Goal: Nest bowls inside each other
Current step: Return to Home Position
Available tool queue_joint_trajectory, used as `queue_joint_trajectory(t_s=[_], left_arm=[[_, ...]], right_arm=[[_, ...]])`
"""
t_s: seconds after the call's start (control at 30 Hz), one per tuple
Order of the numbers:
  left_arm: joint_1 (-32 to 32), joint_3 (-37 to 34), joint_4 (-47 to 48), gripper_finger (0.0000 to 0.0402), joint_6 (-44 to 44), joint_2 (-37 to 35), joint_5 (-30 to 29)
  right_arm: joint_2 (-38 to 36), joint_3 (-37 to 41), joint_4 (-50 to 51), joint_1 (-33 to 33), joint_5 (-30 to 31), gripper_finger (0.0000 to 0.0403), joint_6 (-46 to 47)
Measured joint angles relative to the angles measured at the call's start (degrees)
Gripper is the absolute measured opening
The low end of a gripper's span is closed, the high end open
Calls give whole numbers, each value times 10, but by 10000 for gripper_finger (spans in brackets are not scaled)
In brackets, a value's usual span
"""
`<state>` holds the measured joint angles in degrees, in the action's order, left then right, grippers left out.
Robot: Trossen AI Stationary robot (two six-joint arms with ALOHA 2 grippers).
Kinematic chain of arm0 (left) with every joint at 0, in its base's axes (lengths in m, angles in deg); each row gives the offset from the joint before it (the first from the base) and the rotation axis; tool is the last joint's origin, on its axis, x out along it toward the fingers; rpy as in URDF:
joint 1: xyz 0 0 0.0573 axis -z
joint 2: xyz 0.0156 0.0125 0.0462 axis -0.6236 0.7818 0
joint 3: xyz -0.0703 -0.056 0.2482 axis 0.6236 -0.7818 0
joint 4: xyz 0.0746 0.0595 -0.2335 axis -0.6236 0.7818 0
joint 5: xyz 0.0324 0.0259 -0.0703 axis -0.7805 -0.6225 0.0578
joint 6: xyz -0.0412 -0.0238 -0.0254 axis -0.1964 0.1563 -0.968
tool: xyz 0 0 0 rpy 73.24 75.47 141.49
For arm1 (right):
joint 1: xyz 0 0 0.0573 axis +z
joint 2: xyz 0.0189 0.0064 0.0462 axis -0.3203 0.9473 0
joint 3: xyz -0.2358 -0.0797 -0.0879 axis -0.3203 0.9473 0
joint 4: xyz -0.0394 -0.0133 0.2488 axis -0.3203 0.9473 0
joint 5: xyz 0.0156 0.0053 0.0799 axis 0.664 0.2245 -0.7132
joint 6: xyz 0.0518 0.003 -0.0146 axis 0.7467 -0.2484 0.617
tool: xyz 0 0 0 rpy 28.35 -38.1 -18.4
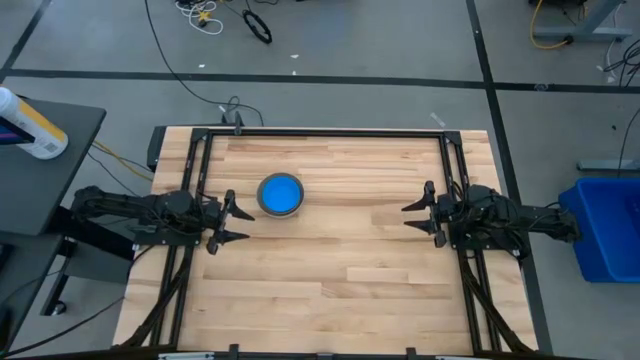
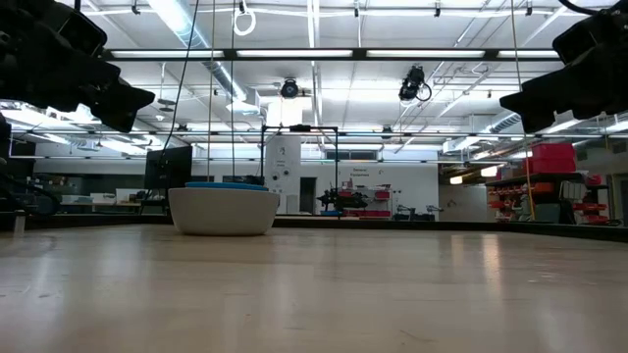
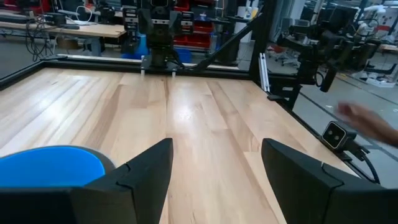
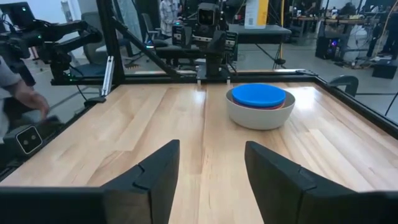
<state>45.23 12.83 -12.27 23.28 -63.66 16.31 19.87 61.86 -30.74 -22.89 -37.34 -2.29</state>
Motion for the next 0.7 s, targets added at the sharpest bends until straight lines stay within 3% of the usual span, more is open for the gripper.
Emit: queue_joint_trajectory(t_s=[0.7], left_arm=[[0, 0, -4, 255, 2, 0, 0]], right_arm=[[0, 0, 0, 0, 0, 190, 0]])
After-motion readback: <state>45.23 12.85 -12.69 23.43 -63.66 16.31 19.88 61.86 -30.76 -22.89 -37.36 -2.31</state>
